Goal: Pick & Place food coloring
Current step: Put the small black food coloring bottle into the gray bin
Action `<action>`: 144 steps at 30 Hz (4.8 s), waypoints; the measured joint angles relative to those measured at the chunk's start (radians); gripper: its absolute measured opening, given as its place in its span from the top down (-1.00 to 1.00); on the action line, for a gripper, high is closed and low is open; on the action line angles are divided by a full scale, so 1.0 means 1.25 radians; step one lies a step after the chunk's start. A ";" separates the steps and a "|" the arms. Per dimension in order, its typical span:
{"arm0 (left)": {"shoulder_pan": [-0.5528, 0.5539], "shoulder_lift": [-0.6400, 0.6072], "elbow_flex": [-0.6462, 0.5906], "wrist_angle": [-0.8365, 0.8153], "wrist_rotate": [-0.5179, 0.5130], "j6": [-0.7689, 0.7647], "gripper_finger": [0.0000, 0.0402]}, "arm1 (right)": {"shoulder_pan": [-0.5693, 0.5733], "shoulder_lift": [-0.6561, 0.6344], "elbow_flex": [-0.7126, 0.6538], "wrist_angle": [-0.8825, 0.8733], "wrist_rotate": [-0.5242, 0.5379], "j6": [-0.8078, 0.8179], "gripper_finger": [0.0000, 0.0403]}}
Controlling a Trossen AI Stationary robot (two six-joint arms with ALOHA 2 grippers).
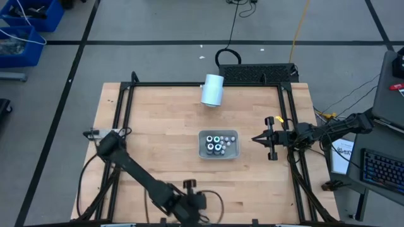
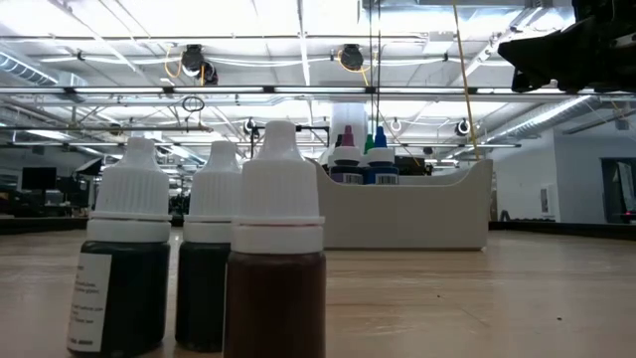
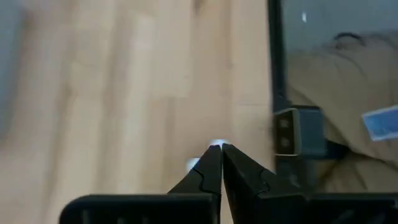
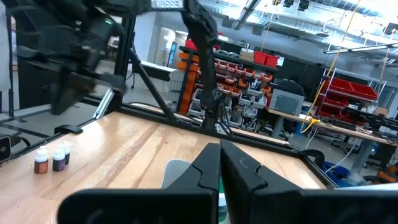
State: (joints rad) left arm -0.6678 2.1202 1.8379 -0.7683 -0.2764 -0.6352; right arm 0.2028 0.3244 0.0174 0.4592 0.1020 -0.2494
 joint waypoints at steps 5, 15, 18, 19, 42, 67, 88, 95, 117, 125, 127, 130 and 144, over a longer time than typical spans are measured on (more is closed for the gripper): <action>-0.003 0.120 0.181 -0.134 0.052 -0.048 0.78 | 0.000 0.001 0.000 0.000 0.000 0.001 0.98; -0.002 0.150 0.232 -0.250 0.062 -0.107 0.13 | 0.000 0.002 0.000 -0.003 0.001 -0.001 0.98; -0.001 0.150 0.224 -0.302 0.054 -0.147 -0.07 | 0.000 0.002 0.000 -0.018 0.001 0.000 0.98; 0.001 0.150 0.217 -0.304 0.054 -0.156 -0.13 | 0.000 0.002 0.000 -0.023 0.001 0.000 0.98; 0.046 0.150 0.087 -0.210 0.188 -0.149 -0.41 | 0.000 0.002 0.000 -0.027 0.001 0.004 0.98; 0.047 0.150 0.080 -0.163 0.187 -0.125 -0.41 | 0.000 0.002 0.000 -0.027 0.001 0.015 0.98; 0.045 0.150 0.080 -0.162 0.200 -0.082 0.11 | 0.000 0.002 0.000 -0.027 0.001 0.017 0.98; 0.046 0.150 0.080 -0.158 0.196 -0.080 0.19 | 0.000 0.002 0.000 -0.044 0.001 0.025 0.98; 0.041 0.149 0.080 -0.156 0.193 -0.058 0.49 | 0.000 0.002 0.000 -0.048 0.001 0.043 0.98; 0.038 0.149 0.080 -0.156 0.193 -0.009 0.49 | 0.000 0.002 0.000 -0.074 0.001 0.044 0.98; 0.038 0.149 0.080 -0.158 0.190 0.012 0.50 | 0.000 0.002 0.000 -0.074 0.001 0.044 0.98; 0.038 0.149 0.080 -0.159 0.180 0.020 0.56 | 0.000 0.002 0.000 -0.070 0.001 0.044 0.98; 0.039 0.146 0.082 -0.195 0.216 0.041 0.72 | 0.000 0.002 0.000 -0.067 0.001 0.065 0.98</action>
State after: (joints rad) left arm -0.6192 2.3025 1.9400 -1.0116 -0.0068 -0.5835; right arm 0.2030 0.3264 0.0171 0.3752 0.1032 -0.1684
